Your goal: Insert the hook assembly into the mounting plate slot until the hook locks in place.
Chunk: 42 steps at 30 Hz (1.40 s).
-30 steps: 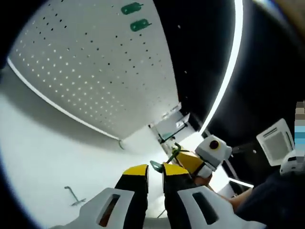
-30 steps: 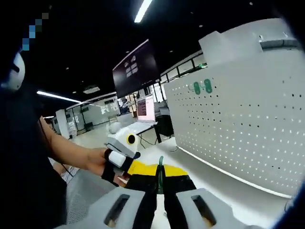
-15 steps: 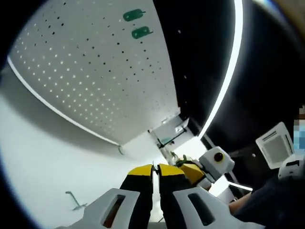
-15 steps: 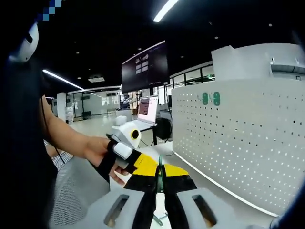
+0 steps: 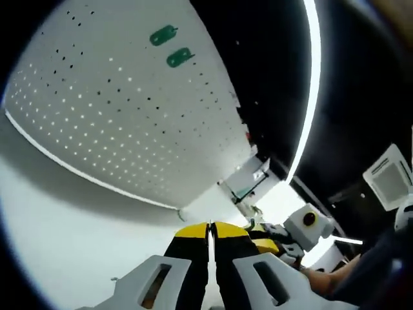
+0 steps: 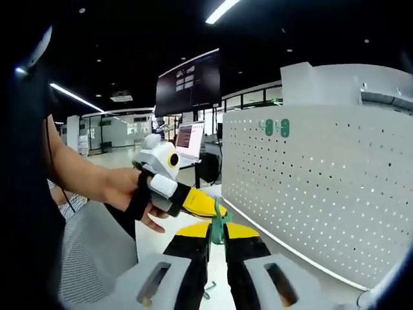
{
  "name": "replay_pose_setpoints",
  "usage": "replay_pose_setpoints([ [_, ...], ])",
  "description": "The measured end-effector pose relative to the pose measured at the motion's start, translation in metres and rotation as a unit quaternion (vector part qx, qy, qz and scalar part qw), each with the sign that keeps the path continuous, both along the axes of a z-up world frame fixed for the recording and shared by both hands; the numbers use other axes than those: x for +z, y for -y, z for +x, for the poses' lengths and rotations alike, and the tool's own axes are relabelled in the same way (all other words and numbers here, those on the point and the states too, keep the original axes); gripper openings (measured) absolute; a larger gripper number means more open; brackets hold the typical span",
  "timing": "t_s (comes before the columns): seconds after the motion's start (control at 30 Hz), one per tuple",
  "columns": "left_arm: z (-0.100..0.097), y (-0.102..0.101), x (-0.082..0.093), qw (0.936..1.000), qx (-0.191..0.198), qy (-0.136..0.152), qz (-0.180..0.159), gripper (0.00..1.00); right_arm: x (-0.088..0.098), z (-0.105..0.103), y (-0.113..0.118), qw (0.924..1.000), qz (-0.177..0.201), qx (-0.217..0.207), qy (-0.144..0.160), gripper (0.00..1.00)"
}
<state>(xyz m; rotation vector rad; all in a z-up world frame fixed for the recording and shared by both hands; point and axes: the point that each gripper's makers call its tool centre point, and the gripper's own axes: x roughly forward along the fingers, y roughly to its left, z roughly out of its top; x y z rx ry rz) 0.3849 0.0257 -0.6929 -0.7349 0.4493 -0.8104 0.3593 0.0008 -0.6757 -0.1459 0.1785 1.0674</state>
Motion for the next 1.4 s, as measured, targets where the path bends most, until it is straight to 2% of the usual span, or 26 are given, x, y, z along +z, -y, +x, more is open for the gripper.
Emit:
replay_pose_setpoints([
  [0.17,0.002,-0.004,-0.008,0.9965,0.007,0.028,0.079,0.01,-0.005,0.000,-0.002,0.9994,-0.034,-0.005,0.010,0.09],
  [0.23,0.001,-0.003,-0.008,0.9950,0.006,0.037,0.093,0.01,-0.006,0.002,-0.003,0.9991,-0.040,-0.010,0.010,0.09],
  [0.3,0.002,-0.004,-0.010,0.9912,0.009,0.050,0.122,0.01,-0.008,0.001,-0.005,0.9989,-0.046,-0.009,0.006,0.09],
  [0.47,0.001,0.000,-0.007,0.9838,0.012,0.082,0.159,0.01,-0.014,0.002,-0.006,0.9981,-0.058,-0.019,0.001,0.09],
  [0.7,-0.001,0.006,-0.006,0.9723,0.013,0.109,0.207,0.01,-0.018,0.006,-0.007,0.9967,-0.074,-0.032,0.002,0.09],
  [0.97,-0.003,0.013,-0.001,0.9696,0.003,0.122,0.212,0.01,-0.024,0.009,-0.005,0.9951,-0.089,-0.043,0.003,0.06],
  [1.07,-0.004,0.015,0.000,0.9663,0.001,0.130,0.222,0.01,-0.025,0.009,-0.003,0.9948,-0.091,-0.046,0.001,0.05],
  [1.4,-0.010,0.019,0.002,0.9644,-0.005,0.135,0.227,0.01,-0.025,0.004,-0.004,0.9939,-0.097,-0.053,0.001,0.03],
])
